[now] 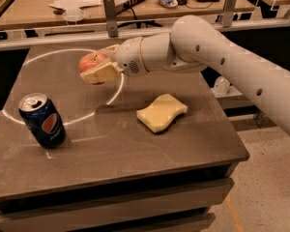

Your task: Move apple near pepsi can

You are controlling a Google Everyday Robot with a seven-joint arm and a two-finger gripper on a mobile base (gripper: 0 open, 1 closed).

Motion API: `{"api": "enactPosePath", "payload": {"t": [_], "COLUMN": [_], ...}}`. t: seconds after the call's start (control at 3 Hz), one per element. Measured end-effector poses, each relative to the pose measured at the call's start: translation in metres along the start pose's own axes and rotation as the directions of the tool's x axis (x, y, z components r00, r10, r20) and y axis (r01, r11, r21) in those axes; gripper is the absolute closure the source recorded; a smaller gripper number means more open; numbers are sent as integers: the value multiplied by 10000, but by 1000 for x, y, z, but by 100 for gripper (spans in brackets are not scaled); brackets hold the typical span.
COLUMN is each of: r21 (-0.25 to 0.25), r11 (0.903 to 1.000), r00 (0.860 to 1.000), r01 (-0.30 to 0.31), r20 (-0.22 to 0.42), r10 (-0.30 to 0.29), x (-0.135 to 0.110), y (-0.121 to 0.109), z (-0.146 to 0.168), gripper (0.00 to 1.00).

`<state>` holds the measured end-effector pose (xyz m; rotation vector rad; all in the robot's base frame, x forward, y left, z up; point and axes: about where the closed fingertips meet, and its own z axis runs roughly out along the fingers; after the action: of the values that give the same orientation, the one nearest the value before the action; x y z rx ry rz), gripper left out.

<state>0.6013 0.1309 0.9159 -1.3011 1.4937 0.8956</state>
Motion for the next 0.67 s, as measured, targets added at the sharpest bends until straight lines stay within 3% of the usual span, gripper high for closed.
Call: {"api": "enactPosePath", "payload": {"t": [0.33, 0.67], "r21": [-43, -358], "r11": [10000, 9983], "r00": [10000, 9987], "r01": [-11, -459], "r20": [-5, -242], "r10": [11, 450], "x": [1, 14], "y": [1, 28], "z": [0, -9], "gripper": [100, 100]}}
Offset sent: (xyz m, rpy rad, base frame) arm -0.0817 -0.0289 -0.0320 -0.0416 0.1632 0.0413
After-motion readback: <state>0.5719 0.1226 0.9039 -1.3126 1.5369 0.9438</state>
